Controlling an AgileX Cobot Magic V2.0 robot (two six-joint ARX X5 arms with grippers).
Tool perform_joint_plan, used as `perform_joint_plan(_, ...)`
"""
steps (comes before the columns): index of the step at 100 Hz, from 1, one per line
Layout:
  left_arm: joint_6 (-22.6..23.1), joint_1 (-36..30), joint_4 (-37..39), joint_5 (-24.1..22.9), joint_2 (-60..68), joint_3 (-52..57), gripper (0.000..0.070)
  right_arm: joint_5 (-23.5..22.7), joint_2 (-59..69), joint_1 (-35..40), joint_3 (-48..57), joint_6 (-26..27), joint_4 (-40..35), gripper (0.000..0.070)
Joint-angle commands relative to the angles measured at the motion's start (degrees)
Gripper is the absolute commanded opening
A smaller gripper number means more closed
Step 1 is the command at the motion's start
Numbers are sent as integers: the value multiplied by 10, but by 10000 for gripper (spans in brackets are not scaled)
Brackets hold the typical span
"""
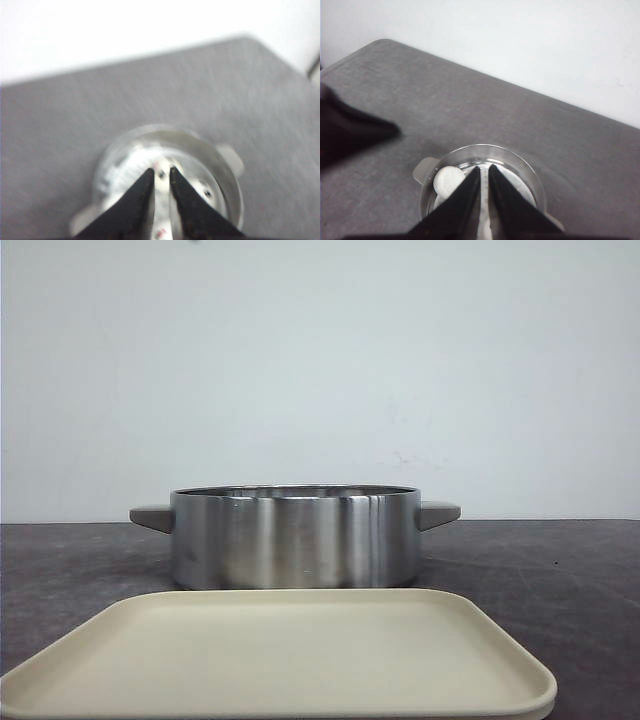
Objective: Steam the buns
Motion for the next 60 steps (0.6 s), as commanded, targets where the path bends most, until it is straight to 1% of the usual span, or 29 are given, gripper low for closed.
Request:
perform_joint_plan(1,9,17,1,-4,-32,-7,0,-6,-13,9,-43,-8,69,16)
perform_joint_plan(6,9,38,1,-4,-64,-19,0,-24,-24,10,-91,-10,130,16)
perform_joint_plan(12,4,58,1,-4,-101,-39,0,-75,-42,10,-157,-28,222,16)
perform_joint_plan(16,0,70,1,-4,-125,-54,0,-100,-54,10,-202,-36,290,16)
perform_joint_plan(21,0,81,-8,-6,-151,-70,0,-109,-66,10,-252,-33,366,16)
perform_joint_plan(27,-2,89,-20,-17,-179,-89,0,-107,-72,10,-294,-26,426,16)
perform_joint_plan(31,-4,91,-26,-26,-196,-99,0,-102,-73,9,-309,-23,443,16)
perform_joint_plan(35,-8,91,-30,-32,-209,-108,0,-96,-73,8,-315,-21,443,16)
perform_joint_plan(44,-14,91,-47,-32,-226,-114,0,-97,-73,5,-315,-21,437,16)
perform_joint_plan(60,-13,91,-55,-32,-238,-114,0,-102,-73,5,-315,-21,454,16)
